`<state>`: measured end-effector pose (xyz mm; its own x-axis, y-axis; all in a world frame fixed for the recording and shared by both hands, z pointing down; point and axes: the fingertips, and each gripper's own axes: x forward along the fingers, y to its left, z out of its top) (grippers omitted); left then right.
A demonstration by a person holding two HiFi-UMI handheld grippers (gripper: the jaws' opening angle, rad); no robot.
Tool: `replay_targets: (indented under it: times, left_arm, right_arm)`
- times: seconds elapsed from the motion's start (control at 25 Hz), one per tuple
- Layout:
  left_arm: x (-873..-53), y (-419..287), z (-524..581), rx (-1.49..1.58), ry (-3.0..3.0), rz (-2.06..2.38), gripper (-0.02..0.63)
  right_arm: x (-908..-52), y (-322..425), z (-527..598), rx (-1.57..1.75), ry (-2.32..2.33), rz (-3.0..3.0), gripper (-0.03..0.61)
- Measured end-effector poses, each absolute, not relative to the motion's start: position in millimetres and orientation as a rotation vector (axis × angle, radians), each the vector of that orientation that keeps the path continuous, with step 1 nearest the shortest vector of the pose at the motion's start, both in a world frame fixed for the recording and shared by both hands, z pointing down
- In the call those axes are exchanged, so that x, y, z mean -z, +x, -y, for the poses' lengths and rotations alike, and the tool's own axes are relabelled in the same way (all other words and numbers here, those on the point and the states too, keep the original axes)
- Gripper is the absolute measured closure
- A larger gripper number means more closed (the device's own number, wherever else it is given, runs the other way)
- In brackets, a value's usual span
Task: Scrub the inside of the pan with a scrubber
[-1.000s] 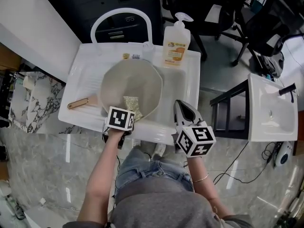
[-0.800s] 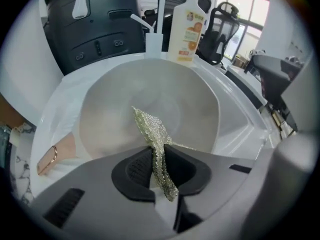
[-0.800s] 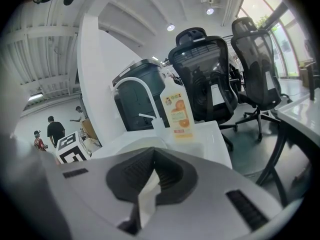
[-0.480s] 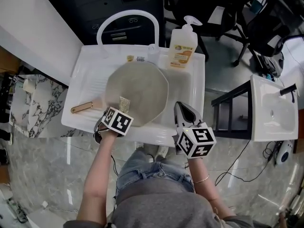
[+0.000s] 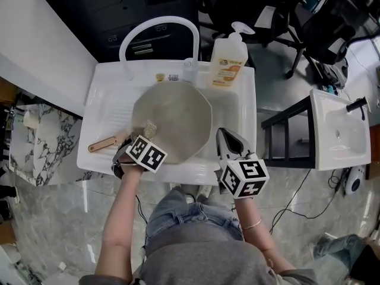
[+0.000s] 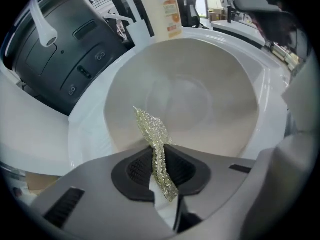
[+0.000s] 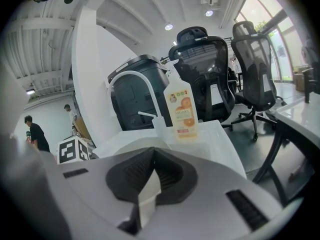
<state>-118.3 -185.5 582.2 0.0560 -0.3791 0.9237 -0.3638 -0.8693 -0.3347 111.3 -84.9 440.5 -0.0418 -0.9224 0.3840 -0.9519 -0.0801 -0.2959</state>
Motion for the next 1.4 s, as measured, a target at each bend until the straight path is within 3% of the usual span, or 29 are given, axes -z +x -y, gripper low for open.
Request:
replay_targets:
  times: [0.76,1.4]
  left_arm:
    - [-555.2,-115.9,269.0,1.752,-2.146,-0.723,0.546]
    - [-468.8,-37.2,254.7,1.057,-2.396,-0.763,0.546]
  right_arm:
    - [-432.8,99.2,97.9,-0.727,2.258,1.973,0.568]
    - [-416.1,100.2,105.5,-0.650,2.309,1.996,0.568]
